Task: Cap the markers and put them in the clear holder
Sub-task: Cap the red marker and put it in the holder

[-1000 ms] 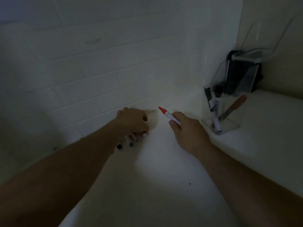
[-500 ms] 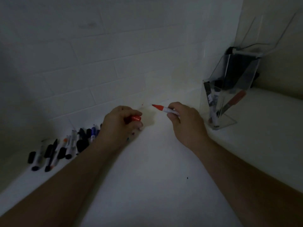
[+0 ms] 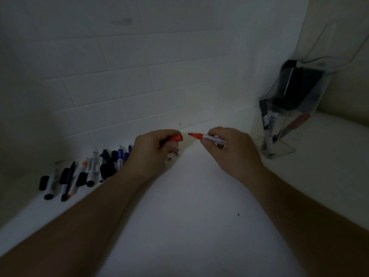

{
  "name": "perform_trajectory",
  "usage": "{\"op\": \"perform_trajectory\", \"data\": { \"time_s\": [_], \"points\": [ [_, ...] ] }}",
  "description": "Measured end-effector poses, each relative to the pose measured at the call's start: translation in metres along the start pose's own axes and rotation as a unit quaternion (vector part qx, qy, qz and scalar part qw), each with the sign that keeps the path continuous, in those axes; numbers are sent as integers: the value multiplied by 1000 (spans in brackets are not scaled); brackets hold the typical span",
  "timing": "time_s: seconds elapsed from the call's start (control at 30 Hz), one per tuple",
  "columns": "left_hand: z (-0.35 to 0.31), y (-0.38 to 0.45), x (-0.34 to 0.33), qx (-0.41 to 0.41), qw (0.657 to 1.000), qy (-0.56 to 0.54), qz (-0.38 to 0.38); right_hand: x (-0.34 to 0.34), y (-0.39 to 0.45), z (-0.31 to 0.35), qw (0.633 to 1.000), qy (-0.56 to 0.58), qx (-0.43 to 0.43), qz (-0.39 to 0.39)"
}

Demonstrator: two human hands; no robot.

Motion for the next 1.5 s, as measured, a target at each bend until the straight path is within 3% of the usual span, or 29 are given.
{"op": "perform_trajectory", "data": {
  "time_s": [0.33, 0.57, 1.2, 1.37, 1.5],
  "points": [
    [-6, -1, -6, -27, 999, -1, 17, -11, -3, 3, 998, -20, 58, 19],
    [-11, -2, -9, -71, 996, 16, 43, -1, -6, 20, 986, -98, 134, -20],
    [-18, -2, -7, -43, 998, 47, 3, -10, -6, 17, 994, 32, 100, 13],
    [-23, -4, -13, -50, 998, 42, 2, -7, -2, 14, 993, -31, 105, 33],
    [-31, 0, -19, -94, 994, 58, 2, -1, -7, 25, 978, -164, 126, -13]
  ]
}}
Point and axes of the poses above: each hand's wrist, its own y-axis towards the middle knuckle, its own x-axis out of the back of the hand, z = x × y, the point moved 7 cm from there along y, towards the middle knuckle, and after that the axes turned 12 degrees about -x, right-handed, at the moved point
